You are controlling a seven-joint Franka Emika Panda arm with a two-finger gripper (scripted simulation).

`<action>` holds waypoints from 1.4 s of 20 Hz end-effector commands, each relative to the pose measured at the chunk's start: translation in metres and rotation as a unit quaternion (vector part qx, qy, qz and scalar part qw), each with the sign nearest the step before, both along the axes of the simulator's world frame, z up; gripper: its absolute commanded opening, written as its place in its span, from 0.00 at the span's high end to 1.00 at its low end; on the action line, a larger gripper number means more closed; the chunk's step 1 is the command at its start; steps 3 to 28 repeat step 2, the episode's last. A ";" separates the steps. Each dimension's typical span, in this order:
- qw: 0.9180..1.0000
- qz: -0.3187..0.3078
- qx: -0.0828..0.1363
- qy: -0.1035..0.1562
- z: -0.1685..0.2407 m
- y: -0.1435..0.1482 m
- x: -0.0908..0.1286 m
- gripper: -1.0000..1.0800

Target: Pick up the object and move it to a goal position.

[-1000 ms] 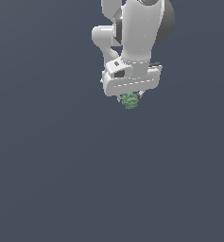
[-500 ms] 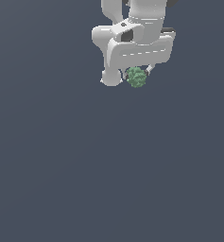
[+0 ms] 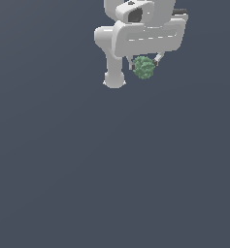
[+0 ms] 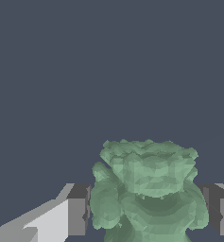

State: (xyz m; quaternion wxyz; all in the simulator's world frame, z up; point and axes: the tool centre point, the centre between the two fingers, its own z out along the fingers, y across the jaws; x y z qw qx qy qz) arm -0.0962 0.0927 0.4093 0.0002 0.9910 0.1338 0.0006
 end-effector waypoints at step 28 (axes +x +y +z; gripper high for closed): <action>1.000 0.000 0.000 0.001 0.002 0.000 0.001 1.00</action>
